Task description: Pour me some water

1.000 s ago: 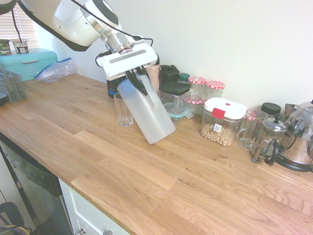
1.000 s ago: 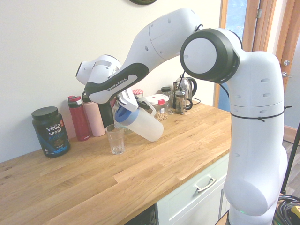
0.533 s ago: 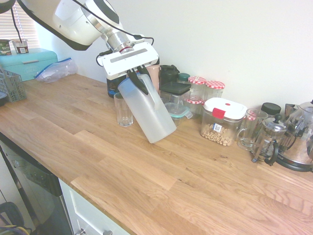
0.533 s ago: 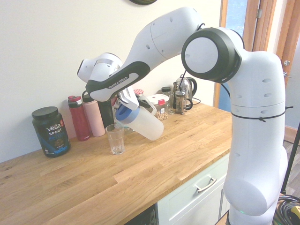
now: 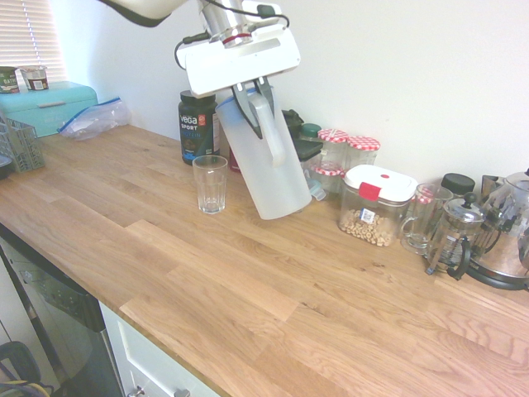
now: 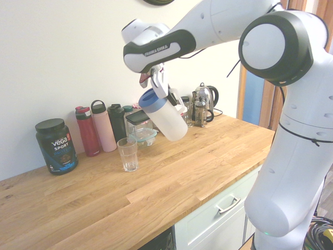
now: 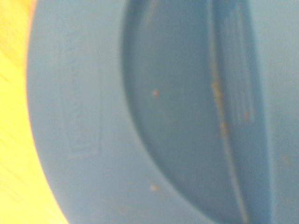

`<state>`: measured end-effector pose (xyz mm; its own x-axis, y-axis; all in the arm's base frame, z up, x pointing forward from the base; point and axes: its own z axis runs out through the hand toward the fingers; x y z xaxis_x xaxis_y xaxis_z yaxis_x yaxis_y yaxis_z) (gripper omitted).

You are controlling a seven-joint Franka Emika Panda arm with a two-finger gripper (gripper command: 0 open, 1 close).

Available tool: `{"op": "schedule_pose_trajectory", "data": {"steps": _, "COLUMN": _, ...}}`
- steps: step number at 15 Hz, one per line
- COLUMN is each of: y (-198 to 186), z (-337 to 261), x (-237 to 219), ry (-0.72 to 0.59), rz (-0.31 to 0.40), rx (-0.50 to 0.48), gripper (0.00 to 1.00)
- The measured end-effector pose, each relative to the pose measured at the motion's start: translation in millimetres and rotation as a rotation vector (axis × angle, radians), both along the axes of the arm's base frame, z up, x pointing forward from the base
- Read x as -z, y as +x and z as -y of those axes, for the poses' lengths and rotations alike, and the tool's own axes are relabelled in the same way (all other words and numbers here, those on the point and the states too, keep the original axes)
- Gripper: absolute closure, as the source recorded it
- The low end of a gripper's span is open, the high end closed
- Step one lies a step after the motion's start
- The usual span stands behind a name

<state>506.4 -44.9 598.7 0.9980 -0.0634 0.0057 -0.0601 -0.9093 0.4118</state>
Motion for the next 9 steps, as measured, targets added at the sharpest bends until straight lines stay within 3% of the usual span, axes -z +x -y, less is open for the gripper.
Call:
{"op": "schedule_pose_trajectory", "data": {"steps": 4, "y": -18, "z": 70, "x": -7, "ry": 0.168, "rz": 0.084, "rx": 0.182, "gripper": 1.00}}
{"op": "schedule_pose_trajectory", "data": {"steps": 9, "y": -38, "z": 104, "x": 49, "ry": 0.310, "rz": 0.168, "rx": 0.432, "gripper": 1.00}}
